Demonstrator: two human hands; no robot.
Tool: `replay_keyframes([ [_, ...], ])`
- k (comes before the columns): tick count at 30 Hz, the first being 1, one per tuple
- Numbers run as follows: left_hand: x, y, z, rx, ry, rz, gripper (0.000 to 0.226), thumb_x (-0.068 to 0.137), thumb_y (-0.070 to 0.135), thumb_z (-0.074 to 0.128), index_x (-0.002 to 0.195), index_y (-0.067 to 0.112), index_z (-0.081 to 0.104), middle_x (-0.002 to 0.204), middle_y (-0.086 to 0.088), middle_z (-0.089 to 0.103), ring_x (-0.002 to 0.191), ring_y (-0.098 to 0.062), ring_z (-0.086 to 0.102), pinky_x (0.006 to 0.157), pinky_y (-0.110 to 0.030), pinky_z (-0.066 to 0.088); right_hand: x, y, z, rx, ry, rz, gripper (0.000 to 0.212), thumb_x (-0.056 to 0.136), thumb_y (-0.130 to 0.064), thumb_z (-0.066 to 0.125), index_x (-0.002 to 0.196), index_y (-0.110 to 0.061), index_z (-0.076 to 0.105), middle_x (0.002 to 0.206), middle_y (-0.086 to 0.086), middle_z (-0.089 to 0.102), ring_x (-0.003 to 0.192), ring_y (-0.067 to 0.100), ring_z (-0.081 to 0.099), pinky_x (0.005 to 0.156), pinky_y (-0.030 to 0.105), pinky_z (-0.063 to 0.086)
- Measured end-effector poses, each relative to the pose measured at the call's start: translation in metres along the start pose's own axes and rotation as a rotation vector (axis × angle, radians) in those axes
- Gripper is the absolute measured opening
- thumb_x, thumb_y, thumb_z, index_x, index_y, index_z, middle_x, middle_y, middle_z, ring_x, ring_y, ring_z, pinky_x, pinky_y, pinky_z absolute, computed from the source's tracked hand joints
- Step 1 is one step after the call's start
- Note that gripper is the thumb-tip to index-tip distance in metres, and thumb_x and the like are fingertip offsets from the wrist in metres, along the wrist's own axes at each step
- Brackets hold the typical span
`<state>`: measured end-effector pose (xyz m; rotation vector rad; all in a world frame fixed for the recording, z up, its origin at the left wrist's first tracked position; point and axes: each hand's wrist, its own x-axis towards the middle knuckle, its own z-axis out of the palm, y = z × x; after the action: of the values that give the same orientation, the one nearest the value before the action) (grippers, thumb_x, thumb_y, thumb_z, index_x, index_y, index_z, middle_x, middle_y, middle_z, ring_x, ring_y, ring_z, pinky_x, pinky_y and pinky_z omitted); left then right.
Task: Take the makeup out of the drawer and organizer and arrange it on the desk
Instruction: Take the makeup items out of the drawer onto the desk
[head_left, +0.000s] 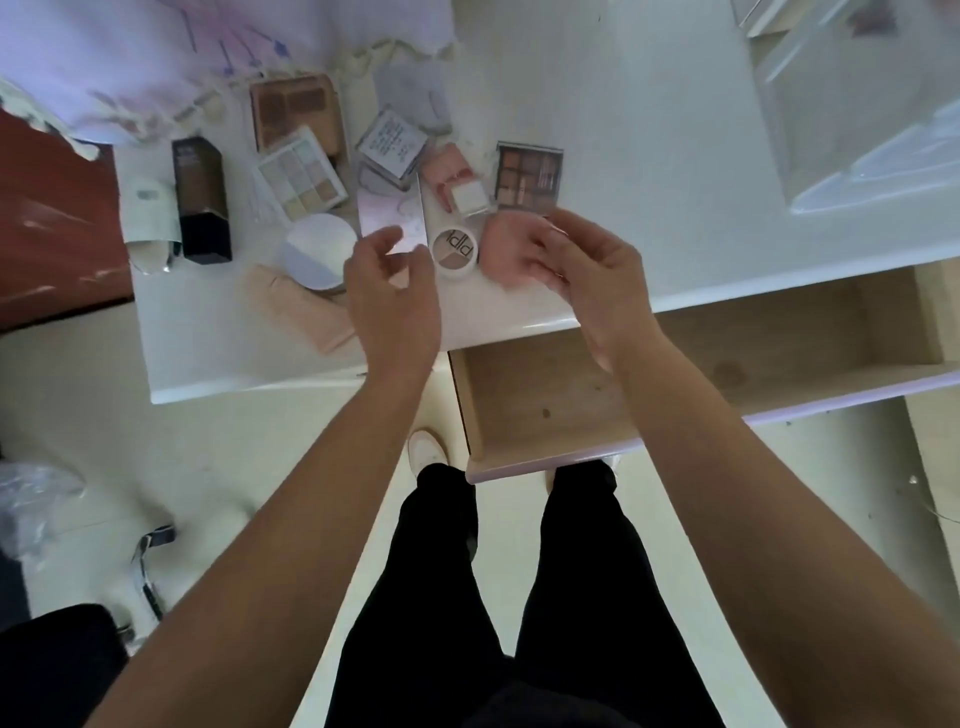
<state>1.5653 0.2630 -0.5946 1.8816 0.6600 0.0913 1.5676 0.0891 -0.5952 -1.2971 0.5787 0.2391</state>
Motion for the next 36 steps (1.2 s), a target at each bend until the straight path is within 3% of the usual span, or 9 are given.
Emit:
replay_keyframes([
  [4, -0.064, -0.042, -0.002, 0.16, -0.341, 0.319, 0.013, 0.095, 0.02, 0.058, 0.106, 0.014, 0.062, 0.102, 0.001, 0.063, 0.082, 0.0, 0.059, 0.072, -0.02, 0.049, -0.029, 0.023, -0.049, -0.311, 0.295, -0.07, 0.02, 0.094, -0.014, 0.065, 0.112, -0.019, 0.071, 0.099, -0.003, 0.075, 0.088, 0.008, 0.071, 0.092, 0.032, 0.057],
  [8, -0.108, -0.095, 0.009, 0.681, -0.884, 0.582, 0.049, 0.096, 0.055, 0.047, 0.121, 0.014, 0.06, 0.114, 0.0, 0.065, 0.107, -0.016, 0.059, 0.091, -0.035, 0.046, -0.059, 0.061, -0.11, -0.874, 0.591, -0.001, 0.04, 0.089, -0.02, 0.059, 0.129, -0.024, 0.061, 0.134, -0.002, 0.057, 0.121, 0.014, 0.051, 0.107, 0.032, 0.038],
  [11, -0.129, -0.112, 0.023, 0.998, -0.906, 0.867, 0.054, 0.085, 0.065, 0.054, 0.094, 0.013, 0.065, 0.088, -0.003, 0.067, 0.086, -0.024, 0.062, 0.075, -0.035, 0.044, -0.085, 0.087, -0.143, -0.913, 0.839, 0.218, 0.08, 0.08, -0.028, 0.061, 0.151, -0.017, 0.027, 0.157, 0.012, 0.02, 0.141, 0.033, 0.023, 0.114, 0.046, 0.025],
  [14, -0.138, -0.111, 0.039, 1.076, -0.84, 0.95, 0.037, 0.08, 0.05, 0.068, 0.081, 0.013, 0.066, 0.075, -0.005, 0.065, 0.071, -0.025, 0.063, 0.059, -0.03, 0.04, -0.09, 0.102, -0.164, -0.609, 0.801, 0.433, 0.107, 0.076, -0.047, 0.064, 0.157, -0.012, 0.002, 0.16, 0.014, 0.015, 0.143, 0.035, 0.026, 0.113, 0.047, 0.031],
  [17, -0.147, -0.106, 0.055, 1.216, -0.764, 0.933, 0.03, 0.075, 0.041, 0.077, 0.071, 0.015, 0.063, 0.062, 0.0, 0.058, 0.057, -0.02, 0.058, 0.052, -0.025, 0.025, -0.08, 0.107, -0.173, -0.31, 0.69, 0.444, 0.091, 0.069, -0.048, 0.06, 0.146, -0.013, 0.026, 0.136, 0.01, 0.051, 0.115, 0.03, 0.059, 0.094, 0.048, 0.055],
  [20, -0.158, -0.1, 0.065, 1.298, -0.666, 0.925, 0.029, 0.073, 0.037, 0.082, 0.07, 0.016, 0.062, 0.058, 0.001, 0.056, 0.049, -0.018, 0.045, 0.05, -0.025, 0.023, -0.071, 0.109, -0.178, -0.185, 0.605, 0.387, 0.058, 0.082, -0.032, 0.053, 0.132, -0.012, 0.034, 0.109, 0.006, 0.061, 0.068, 0.026, 0.072, 0.072, 0.039, 0.063],
  [24, -0.173, -0.087, 0.06, 1.417, -0.628, 0.877, 0.027, 0.098, 0.039, 0.051, 0.101, 0.014, 0.061, 0.075, -0.002, 0.053, 0.067, -0.019, 0.043, 0.062, -0.031, 0.031, -0.072, 0.101, -0.18, -0.082, 0.548, 0.4, 0.069, 0.085, -0.028, 0.048, 0.145, -0.012, 0.02, 0.124, 0.005, 0.054, 0.079, 0.034, 0.072, 0.045, 0.022, 0.052],
  [30, -0.211, -0.095, 0.059, 1.469, -0.722, 0.752, 0.028, 0.099, 0.04, 0.05, 0.102, 0.014, 0.059, 0.083, -0.003, 0.057, 0.072, -0.022, 0.049, 0.062, -0.03, 0.037, -0.109, 0.116, -0.201, -0.059, 0.516, 0.467, 0.076, 0.086, -0.027, 0.048, 0.15, -0.016, 0.01, 0.132, 0.007, 0.05, 0.087, 0.037, 0.071, 0.045, 0.019, 0.047],
  [36, -0.244, -0.12, 0.066, 1.458, -0.735, 0.665, 0.024, 0.097, 0.038, 0.052, 0.098, 0.014, 0.057, 0.088, -0.003, 0.064, 0.072, -0.02, 0.046, 0.06, -0.031, 0.038, -0.129, 0.137, -0.231, -0.04, 0.446, 0.447, 0.065, 0.087, -0.019, 0.053, 0.144, -0.011, 0.023, 0.095, 0.001, 0.056, 0.068, 0.024, 0.072, 0.078, 0.049, 0.061],
])
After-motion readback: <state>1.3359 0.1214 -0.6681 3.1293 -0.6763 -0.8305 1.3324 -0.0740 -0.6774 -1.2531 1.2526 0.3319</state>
